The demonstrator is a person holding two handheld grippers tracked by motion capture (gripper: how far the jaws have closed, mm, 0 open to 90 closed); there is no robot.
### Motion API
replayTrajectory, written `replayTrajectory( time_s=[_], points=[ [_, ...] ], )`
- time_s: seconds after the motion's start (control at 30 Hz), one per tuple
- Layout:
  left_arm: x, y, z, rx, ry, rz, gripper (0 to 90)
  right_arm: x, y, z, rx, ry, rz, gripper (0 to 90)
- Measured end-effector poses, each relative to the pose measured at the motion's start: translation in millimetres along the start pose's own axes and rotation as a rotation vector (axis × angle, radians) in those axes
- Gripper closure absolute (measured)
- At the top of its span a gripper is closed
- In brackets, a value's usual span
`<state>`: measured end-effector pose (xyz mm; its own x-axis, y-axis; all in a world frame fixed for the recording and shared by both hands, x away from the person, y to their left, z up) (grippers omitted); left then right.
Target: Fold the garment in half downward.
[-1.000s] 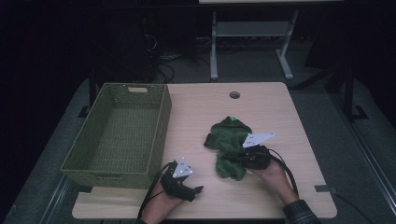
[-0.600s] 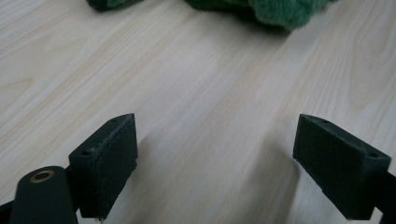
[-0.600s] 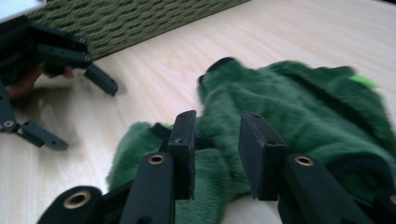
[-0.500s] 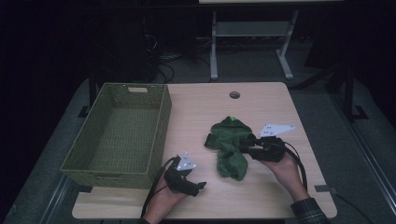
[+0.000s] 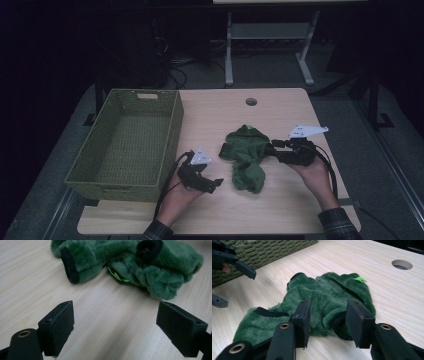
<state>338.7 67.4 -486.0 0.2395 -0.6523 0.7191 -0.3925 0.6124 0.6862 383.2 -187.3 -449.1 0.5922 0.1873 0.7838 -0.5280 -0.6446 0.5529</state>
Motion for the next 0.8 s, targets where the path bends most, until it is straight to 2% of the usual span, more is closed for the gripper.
replayTrajectory(
  time_s=[0.2, 0.3, 0.5, 0.6, 0.67, 0.8],
  points=[
    [9.6, -2.1, -7.8, 0.006, -0.004, 0.002, 14.6, 5.8, 1.1, 7.9, -0.025, -0.005, 0.002, 50.4],
    [16.0, -4.9, -13.5, 0.017, -0.006, 0.015, 14.6, 8.3, -0.2, 11.8, -0.033, -0.007, 0.02, 50.3],
    [31.9, -10.3, -28.5, 0.017, 0.0, 0.022, 14.8, 13.1, -6.3, 19.7, -0.046, -0.028, -0.007, 50.1],
    [40.4, -12.9, -37.5, 0.017, 0.002, 0.03, 20.5, 19.2, -8.2, 23.3, -0.047, -0.024, 0.008, 51.0],
    [45.7, -14.5, -43.4, 0.022, 0.006, 0.039, 21.9, 22.3, -12.0, 25.7, -0.05, -0.037, -0.018, 50.9],
    [56.8, -19.8, -58.7, 0.035, 0.002, 0.055, 28.7, 29.3, -19.9, 29.3, -0.048, -0.025, -0.013, 52.1]
  ],
)
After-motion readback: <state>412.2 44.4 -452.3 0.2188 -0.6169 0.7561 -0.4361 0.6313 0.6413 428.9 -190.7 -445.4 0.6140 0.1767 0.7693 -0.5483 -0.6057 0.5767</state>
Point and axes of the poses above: each handheld gripper's, and its own axes: y roughly backward along the jaws, x roughly out of its top, z roughly to its right, the point moved 7 cm from there along -y, roughly forward along the jaws, and after that the axes turned 12 degrees about -y, right-handed, at the moved point
